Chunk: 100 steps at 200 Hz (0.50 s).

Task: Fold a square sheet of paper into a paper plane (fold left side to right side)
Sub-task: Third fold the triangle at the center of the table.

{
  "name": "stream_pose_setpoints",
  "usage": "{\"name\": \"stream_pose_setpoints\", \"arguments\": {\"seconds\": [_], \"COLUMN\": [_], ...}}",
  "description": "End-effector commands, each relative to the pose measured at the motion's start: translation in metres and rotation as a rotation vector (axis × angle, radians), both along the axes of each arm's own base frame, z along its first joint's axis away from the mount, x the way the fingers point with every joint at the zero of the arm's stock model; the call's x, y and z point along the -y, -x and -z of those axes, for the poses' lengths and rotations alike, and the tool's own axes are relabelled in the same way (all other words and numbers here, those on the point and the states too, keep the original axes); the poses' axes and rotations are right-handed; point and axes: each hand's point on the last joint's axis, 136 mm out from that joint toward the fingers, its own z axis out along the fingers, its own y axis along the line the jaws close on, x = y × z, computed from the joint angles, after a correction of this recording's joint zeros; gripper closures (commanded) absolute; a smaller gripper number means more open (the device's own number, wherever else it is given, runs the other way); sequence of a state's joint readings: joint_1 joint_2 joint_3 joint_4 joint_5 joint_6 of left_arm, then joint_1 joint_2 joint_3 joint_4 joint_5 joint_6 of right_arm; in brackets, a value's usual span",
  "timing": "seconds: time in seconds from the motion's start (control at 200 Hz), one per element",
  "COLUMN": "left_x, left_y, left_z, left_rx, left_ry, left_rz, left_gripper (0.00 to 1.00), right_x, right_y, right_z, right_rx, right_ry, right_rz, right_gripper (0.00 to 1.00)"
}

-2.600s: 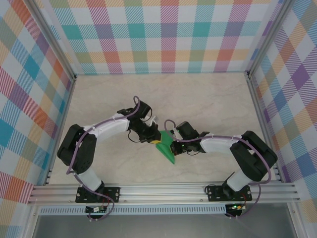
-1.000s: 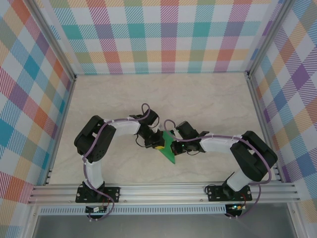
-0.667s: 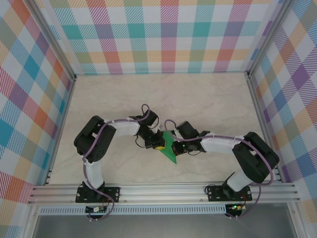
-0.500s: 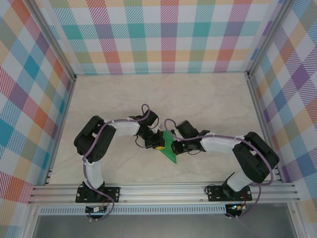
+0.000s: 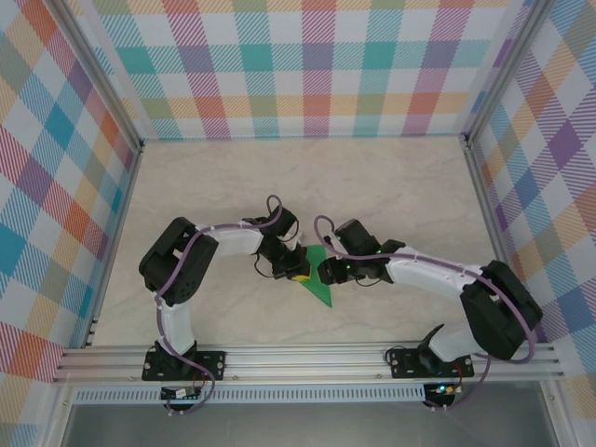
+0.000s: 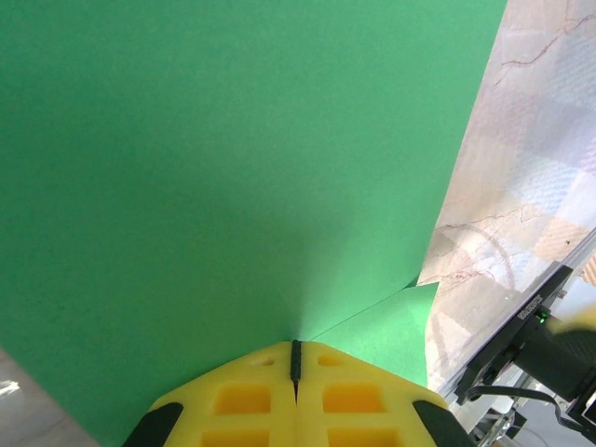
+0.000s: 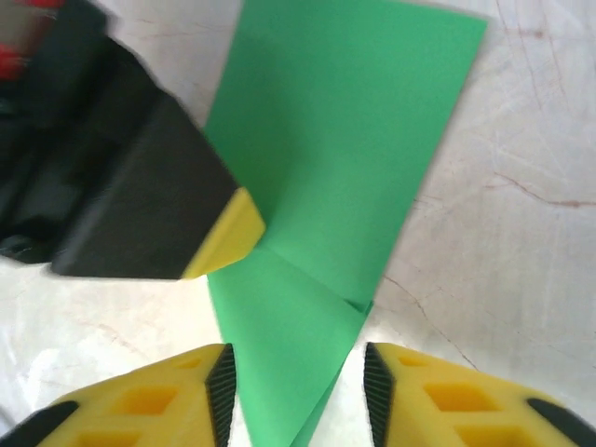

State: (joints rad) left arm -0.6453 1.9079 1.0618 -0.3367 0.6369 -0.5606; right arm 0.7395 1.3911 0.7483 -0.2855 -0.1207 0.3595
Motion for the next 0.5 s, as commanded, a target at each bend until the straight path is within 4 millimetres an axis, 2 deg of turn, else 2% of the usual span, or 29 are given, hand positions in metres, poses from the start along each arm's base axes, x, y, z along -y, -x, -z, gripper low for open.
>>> {"name": "stream_pose_setpoints", "arguments": {"seconds": [0.0,0.09,0.17,0.26,0.495], "left_x": [-0.028,-0.027,-0.027,-0.027,-0.027], "left_y": [0.022,0.020,0.019,0.019,0.019], "left_z": [0.036,0.035,0.034,0.034,0.034], "left_rx": [-0.056,-0.054,-0.051,-0.047,-0.049], "left_ry": [-0.173,-0.173,-0.172,-0.173,-0.178], "left_rz": [0.006,0.006,0.007,0.007,0.009], "left_gripper": [0.99,0.99,0.99,0.99,0.99], "right_x": [-0.004,-0.019,-0.031,-0.036,-0.043], "right_y": [0.020,0.041,0.058,0.066,0.067], "right_z": [-0.018,-0.022,-0.015,-0.003,0.013], "right_rx": [-0.045,-0.130,-0.197,-0.232,-0.270], "right_ry": [-0.083,-0.188,-0.215,-0.195,-0.164], "right_rz": [-0.053,-0.115,-0.161,-0.180,-0.200], "right_gripper": [0.72,0.88,1.00,1.00,1.00]}}
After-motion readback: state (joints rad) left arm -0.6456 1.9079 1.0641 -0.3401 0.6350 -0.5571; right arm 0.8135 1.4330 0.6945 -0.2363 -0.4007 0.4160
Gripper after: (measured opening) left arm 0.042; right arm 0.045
